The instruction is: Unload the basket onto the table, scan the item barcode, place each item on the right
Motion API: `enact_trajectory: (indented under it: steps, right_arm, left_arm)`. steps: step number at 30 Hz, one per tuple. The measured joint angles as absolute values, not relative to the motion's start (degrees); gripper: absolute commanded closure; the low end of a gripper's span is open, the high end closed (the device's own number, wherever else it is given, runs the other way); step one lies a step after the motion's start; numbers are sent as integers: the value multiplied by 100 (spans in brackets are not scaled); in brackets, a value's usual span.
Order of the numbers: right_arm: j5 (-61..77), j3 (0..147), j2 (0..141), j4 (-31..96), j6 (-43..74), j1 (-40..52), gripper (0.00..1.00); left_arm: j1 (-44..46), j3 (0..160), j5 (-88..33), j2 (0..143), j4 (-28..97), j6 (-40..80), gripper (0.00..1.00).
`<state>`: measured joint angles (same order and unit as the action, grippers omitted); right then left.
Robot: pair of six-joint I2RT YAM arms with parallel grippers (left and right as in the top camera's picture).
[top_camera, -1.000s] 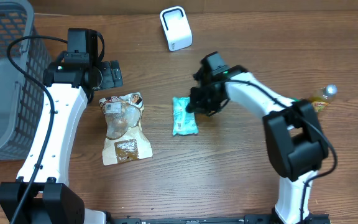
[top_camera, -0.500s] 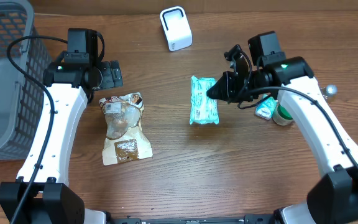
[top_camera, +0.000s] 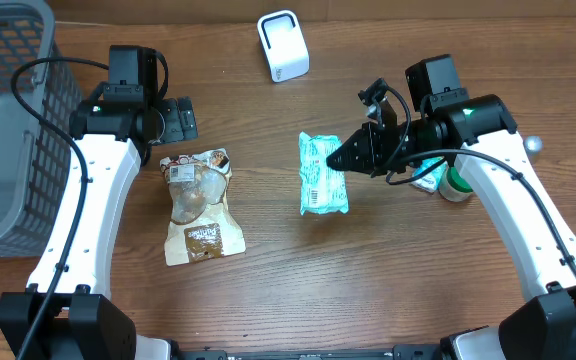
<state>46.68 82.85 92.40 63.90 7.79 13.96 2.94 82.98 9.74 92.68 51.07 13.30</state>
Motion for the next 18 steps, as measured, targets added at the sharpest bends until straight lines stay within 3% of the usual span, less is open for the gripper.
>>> enact_trajectory:
  steps: [18]
  right_arm:
    - [4718,8285,9240,6399,768,1396,96]
  left_arm:
    - [294,8298,974,9268,5107,1330,0]
